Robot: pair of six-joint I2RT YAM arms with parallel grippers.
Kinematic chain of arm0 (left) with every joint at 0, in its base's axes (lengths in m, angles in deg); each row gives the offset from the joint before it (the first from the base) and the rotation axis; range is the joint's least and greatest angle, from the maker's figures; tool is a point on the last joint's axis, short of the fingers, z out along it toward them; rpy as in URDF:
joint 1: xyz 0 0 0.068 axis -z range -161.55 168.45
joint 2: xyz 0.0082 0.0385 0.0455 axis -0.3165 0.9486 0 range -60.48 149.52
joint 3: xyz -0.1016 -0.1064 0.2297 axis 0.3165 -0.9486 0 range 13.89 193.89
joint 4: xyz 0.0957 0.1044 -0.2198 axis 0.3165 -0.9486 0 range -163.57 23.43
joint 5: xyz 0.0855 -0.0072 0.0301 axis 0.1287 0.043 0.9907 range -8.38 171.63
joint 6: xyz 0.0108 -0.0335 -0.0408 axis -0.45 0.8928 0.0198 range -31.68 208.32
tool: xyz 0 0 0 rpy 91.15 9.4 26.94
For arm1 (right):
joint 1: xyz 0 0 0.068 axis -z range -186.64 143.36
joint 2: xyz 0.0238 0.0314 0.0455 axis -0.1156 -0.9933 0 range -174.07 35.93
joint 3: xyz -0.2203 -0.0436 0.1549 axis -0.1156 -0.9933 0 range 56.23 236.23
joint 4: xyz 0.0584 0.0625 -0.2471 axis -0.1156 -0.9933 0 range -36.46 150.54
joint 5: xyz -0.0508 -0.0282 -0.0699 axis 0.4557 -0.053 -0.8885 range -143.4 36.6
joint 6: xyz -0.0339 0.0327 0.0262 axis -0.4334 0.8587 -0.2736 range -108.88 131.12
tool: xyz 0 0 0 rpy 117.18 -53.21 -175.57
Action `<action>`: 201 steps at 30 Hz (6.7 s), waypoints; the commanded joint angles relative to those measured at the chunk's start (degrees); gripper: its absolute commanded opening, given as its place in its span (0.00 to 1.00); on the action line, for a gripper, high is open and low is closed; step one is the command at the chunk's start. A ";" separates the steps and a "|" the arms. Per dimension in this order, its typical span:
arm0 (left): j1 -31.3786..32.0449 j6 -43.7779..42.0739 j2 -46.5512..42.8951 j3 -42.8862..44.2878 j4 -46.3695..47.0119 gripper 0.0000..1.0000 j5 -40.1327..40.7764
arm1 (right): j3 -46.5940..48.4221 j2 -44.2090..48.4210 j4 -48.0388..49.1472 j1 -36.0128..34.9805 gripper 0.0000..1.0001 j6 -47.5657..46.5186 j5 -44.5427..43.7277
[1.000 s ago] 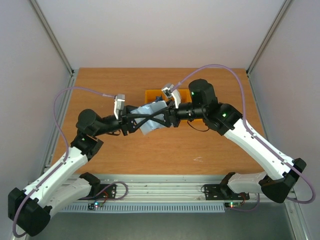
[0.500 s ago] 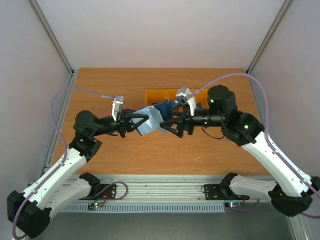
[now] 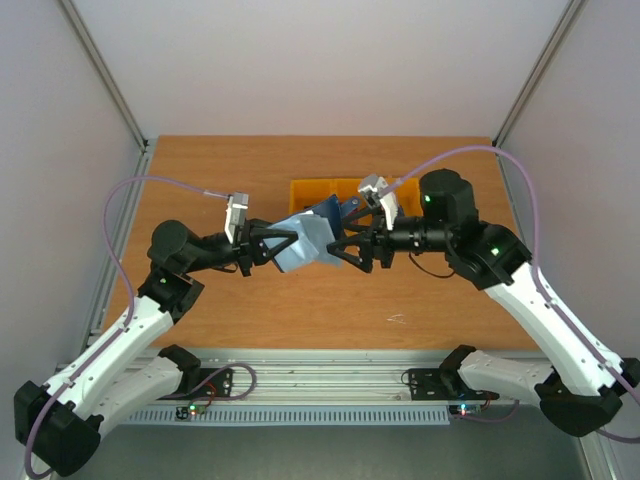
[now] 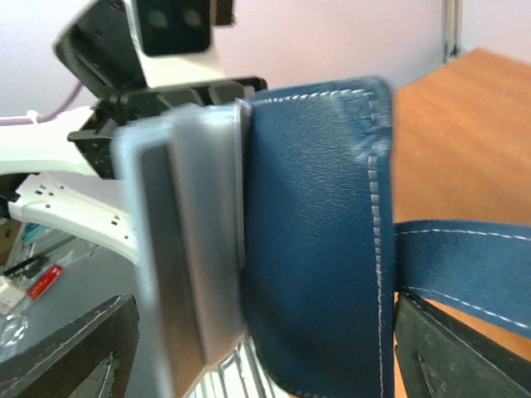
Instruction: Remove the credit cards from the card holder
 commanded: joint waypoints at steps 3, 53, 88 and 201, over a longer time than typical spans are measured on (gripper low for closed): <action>-0.27 -0.99 -0.76 0.81 1.52 0.00 0.54 | -0.73 -1.37 3.41 0.21 0.59 2.47 1.77; -0.28 -2.56 -0.35 0.13 -0.43 0.00 2.52 | 1.41 -7.07 6.28 -3.08 0.13 5.53 4.35; -0.28 -2.22 0.15 0.08 -2.60 0.56 5.79 | 3.12 -12.28 8.88 -10.42 0.01 2.42 9.33; -0.69 -2.09 1.16 0.18 -3.12 0.80 6.37 | 2.60 -8.48 6.74 -12.06 0.01 3.84 -13.47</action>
